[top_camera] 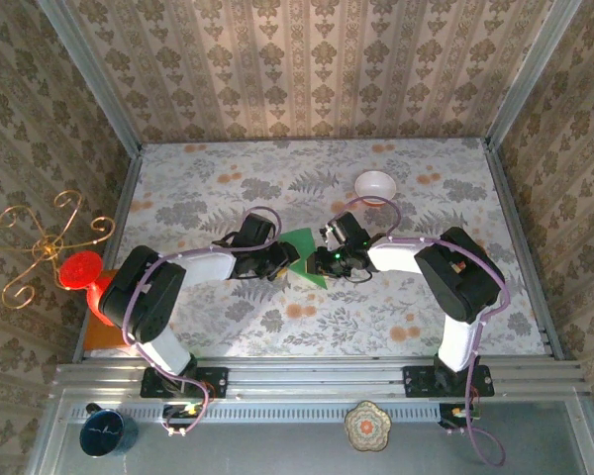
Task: Fold a paper plane with a square sheet of paper (pick it up from the middle)
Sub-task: Fourth fold the wing at the center of the table.
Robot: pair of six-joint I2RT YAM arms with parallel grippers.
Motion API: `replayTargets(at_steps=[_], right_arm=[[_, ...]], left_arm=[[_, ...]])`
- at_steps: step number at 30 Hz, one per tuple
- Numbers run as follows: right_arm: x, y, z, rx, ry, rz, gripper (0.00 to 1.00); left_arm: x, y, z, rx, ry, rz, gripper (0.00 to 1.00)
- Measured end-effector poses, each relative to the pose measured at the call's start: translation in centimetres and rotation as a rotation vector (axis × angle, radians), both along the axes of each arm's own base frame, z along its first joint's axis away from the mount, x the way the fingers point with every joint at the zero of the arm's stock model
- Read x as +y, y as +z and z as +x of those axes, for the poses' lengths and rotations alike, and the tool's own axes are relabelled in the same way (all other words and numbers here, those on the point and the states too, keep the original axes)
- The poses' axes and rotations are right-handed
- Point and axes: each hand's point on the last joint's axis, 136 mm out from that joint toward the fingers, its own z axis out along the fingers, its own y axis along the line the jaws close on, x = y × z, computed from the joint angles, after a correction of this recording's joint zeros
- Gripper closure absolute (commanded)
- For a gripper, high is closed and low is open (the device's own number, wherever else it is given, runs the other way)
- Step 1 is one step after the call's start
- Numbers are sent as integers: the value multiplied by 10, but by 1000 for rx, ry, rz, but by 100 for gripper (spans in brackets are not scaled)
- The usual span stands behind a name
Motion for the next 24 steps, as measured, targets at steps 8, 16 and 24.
replayTargets(at_steps=[8,16,24], right_arm=[[0,0,0,0,0,0,71],[0,0,0,0,0,0,71],[-1,0,1,-1,-2,-1,71]], left_arm=[[-6,-4,2,8,-3,-26,51],[-15,6,9,-11,9,-94,53],[-15,11,13,-21,17,-153,57]])
